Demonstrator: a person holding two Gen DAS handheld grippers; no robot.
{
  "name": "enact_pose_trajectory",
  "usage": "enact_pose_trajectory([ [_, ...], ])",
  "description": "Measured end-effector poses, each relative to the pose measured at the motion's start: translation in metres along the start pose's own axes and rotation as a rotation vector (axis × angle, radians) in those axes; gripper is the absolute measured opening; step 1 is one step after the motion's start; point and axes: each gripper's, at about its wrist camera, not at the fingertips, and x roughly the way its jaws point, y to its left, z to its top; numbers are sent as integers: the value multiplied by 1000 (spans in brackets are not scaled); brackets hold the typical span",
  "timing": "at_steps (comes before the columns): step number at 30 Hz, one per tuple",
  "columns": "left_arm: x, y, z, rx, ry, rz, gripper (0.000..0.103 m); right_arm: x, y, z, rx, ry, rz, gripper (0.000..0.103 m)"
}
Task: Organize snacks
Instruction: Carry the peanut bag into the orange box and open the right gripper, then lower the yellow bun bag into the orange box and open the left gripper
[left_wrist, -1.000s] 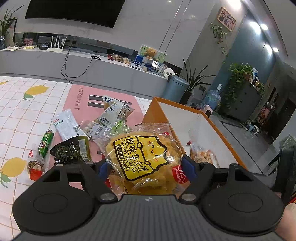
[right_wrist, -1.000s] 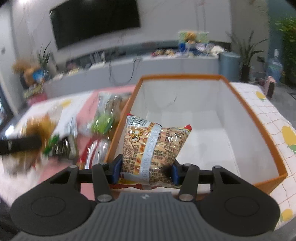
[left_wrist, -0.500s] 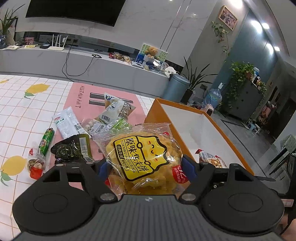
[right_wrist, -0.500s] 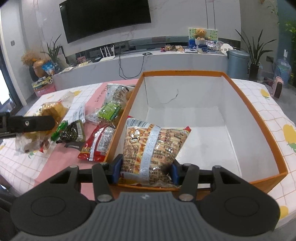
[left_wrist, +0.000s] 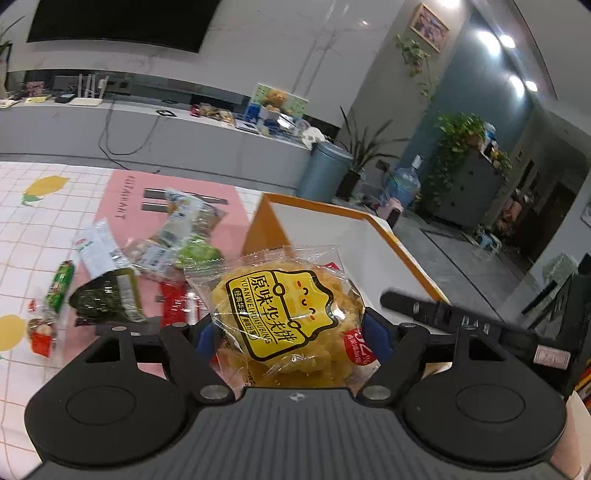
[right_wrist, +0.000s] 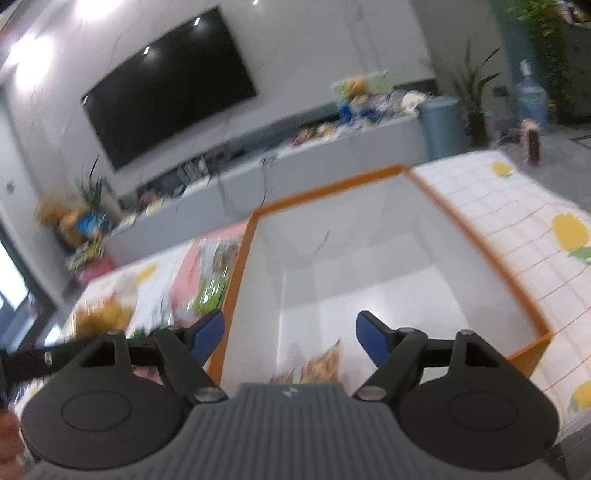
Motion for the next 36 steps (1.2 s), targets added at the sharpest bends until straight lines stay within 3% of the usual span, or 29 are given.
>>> enact_pose_trajectory([
  [10, 45, -57, 8, 60, 64, -50, 89, -40, -41, 23, 147, -202, -87, 77],
  [16, 82, -81, 6, 82, 118, -34, 89, -44, -55, 25, 215, -207, -133, 77],
  [23, 115, -98, -1, 84, 189, 3, 89, -57, -57, 29, 228, -244, -103, 77],
  [36, 133, -103, -9, 76, 200, -6, 92, -59, -58, 28, 271, -256, -88, 77],
])
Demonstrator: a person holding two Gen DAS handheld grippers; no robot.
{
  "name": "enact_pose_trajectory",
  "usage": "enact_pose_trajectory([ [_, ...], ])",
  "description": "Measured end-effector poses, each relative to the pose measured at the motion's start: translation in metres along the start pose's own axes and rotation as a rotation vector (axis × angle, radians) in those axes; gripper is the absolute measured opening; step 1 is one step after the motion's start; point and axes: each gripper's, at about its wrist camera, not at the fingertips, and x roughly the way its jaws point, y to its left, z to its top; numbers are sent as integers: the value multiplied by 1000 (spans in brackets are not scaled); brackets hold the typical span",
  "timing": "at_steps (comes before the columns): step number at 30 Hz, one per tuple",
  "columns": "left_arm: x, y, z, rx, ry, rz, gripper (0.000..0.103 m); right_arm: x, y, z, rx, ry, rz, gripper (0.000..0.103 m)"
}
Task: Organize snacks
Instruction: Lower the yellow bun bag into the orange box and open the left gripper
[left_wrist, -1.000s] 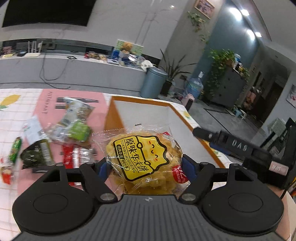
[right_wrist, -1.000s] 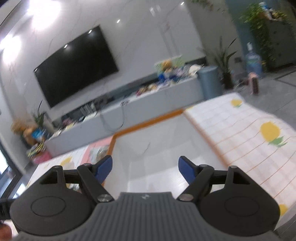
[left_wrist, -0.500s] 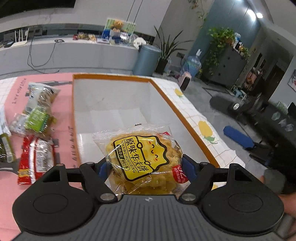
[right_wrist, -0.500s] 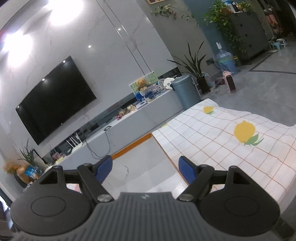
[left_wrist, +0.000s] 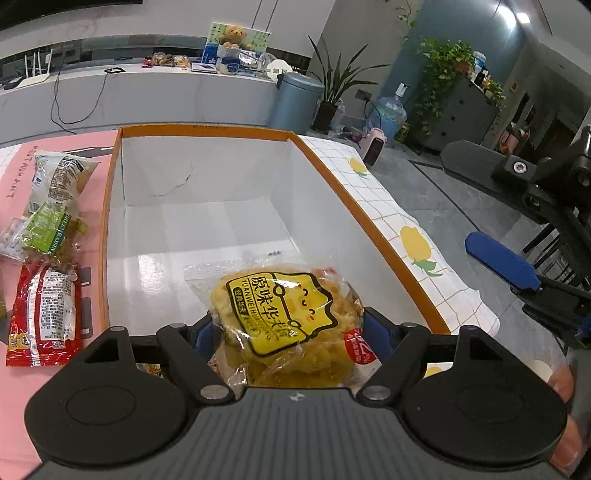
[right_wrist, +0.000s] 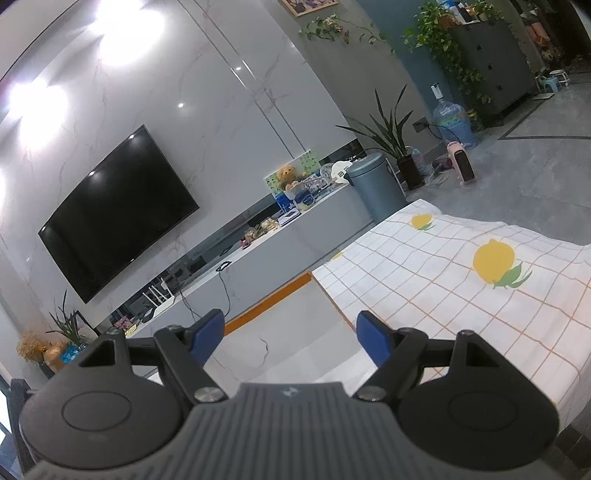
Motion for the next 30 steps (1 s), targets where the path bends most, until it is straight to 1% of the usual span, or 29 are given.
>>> enact_pose_trajectory([
  [1, 0, 1, 0, -3, -6, 0, 97, 0, 0, 0, 1, 1, 0, 77],
  [4, -4, 0, -4, -4, -10, -5, 99, 0, 1, -1, 0, 4, 1, 77],
  [6, -7, -2, -4, 3, -24, -20, 103, 0, 1, -1, -2, 7, 2, 77],
  [9, -15, -5, -6, 26, -57, -25, 103, 2, 1, -1, 1, 10, 1, 77],
  [12, -22, -7, -3, 45, -79, -3, 103, 1, 1, -1, 2, 10, 2, 77],
  [18, -38, -1, 2, 28, -94, 7, 103, 2, 2, -2, 1, 14, 3, 77],
  [22, -53, 6, 4, 37, -100, 27, 103, 2, 8, -3, -26, 17, 16, 77],
  [26, -74, 17, 4, 56, -123, 61, 103, 3, 20, -8, -76, 13, 54, 77],
  [30, -98, 34, 5, 48, -151, 113, 103, 4, 36, -16, -112, 10, 97, 77],
])
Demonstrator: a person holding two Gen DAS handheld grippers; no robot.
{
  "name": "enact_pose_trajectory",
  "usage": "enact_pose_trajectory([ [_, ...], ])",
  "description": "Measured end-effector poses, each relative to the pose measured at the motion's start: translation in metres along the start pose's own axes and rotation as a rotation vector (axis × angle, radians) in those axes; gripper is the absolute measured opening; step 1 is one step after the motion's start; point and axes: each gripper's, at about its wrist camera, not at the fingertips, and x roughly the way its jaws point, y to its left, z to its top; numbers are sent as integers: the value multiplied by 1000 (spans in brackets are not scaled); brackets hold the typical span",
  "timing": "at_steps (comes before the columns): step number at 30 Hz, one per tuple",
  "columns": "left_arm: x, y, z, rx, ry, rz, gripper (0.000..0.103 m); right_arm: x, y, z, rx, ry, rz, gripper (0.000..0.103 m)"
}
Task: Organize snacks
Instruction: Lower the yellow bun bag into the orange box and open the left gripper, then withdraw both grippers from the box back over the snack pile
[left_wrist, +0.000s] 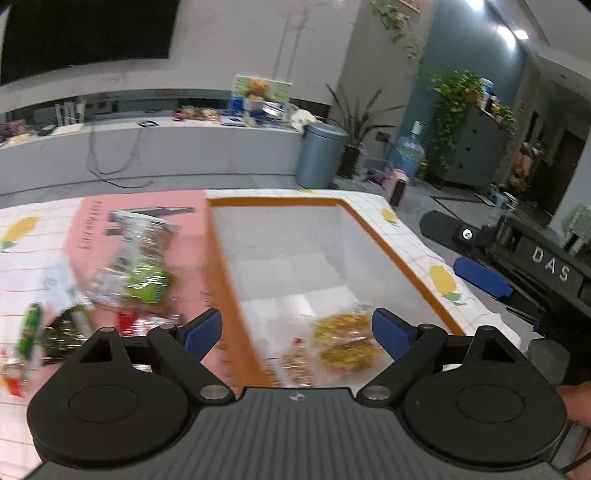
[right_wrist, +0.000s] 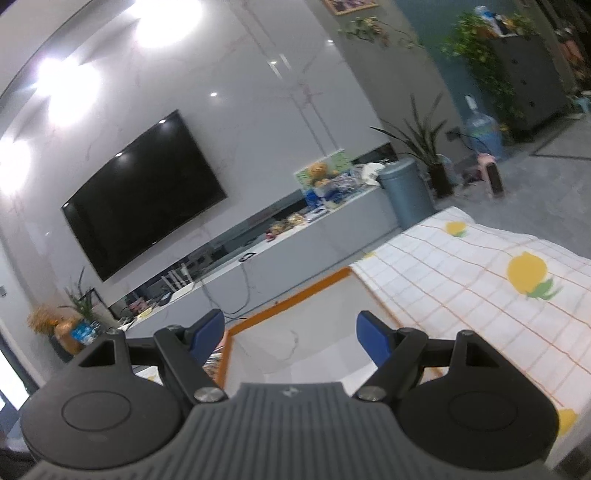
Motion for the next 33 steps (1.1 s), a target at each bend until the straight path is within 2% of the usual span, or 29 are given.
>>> enact_pose_trajectory([
  [6, -31, 36, 1, -39, -38, 67, 103, 5, 32, -16, -86, 6, 65, 77],
  [8, -39, 50, -1, -54, -53, 106, 103, 8, 44, -24, -115, 2, 98, 77],
  [12, -51, 73, -5, -85, -74, 137, 103, 11, 65, -40, -152, -4, 164, 77],
  [16, -58, 95, -6, -144, -91, 153, 103, 13, 95, -60, -283, 2, 213, 77],
  [20, -57, 113, 5, -205, -90, 138, 103, 20, 113, -80, -371, 42, 202, 73],
  [23, -57, 115, 13, -229, -104, 78, 103, 24, 119, -89, -412, 61, 207, 73],
  [27, -50, 99, 24, -210, -161, 37, 103, 24, 122, -90, -467, 62, 182, 72],
  [30, -34, 78, 36, -188, -130, 12, 103, 24, 114, -90, -458, 80, 167, 72],
  [33, -24, 56, 43, -169, -134, -27, 103, 22, 108, -90, -442, 85, 162, 72],
])
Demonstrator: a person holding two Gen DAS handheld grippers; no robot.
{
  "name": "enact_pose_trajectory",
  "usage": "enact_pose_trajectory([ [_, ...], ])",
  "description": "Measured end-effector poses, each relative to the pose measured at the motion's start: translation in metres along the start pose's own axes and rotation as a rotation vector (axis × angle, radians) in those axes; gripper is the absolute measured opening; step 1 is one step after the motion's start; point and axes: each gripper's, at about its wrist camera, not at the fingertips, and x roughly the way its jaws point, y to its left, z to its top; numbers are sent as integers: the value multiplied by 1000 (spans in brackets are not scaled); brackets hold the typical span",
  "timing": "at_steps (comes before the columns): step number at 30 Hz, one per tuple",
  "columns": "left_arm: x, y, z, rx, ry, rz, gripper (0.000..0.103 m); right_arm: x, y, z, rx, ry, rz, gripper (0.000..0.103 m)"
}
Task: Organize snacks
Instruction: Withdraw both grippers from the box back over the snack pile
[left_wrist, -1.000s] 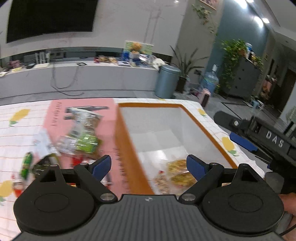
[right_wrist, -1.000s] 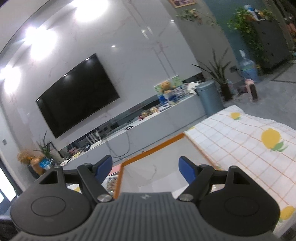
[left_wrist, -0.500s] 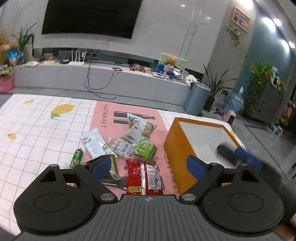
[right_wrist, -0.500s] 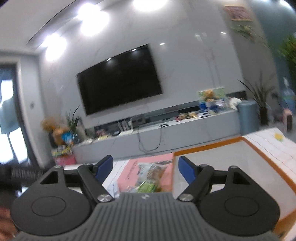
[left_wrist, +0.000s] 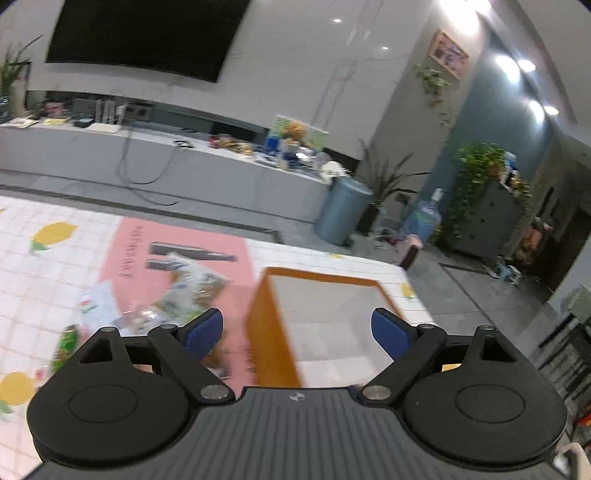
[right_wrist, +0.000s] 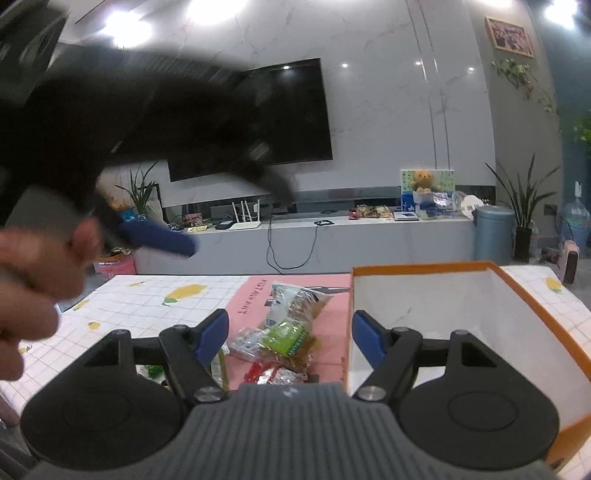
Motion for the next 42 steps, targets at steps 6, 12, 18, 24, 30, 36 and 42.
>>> enact_pose_trajectory([
  [6, 1, -7, -16, 132, -11, 80, 103, 0, 3, 1, -4, -3, 18, 72],
  [12, -16, 33, -39, 203, -27, 247, 103, 5, 22, -5, -46, 21, 47, 72],
  [18, -29, 72, -56, 215, -29, 332, 103, 17, 40, -17, 32, 44, 106, 87],
  [24, -33, 96, -65, 204, -19, 328, 103, 48, 60, -34, 48, 143, 96, 91],
  [30, -20, 124, -71, 135, 49, 317, 103, 78, 71, -57, 44, 260, -14, 96],
  [36, -15, 142, -70, 41, 97, 323, 103, 98, 68, -71, 87, 340, -87, 100],
  [42, -16, 147, -71, 3, 119, 321, 103, 116, 70, -81, 100, 388, -122, 100],
])
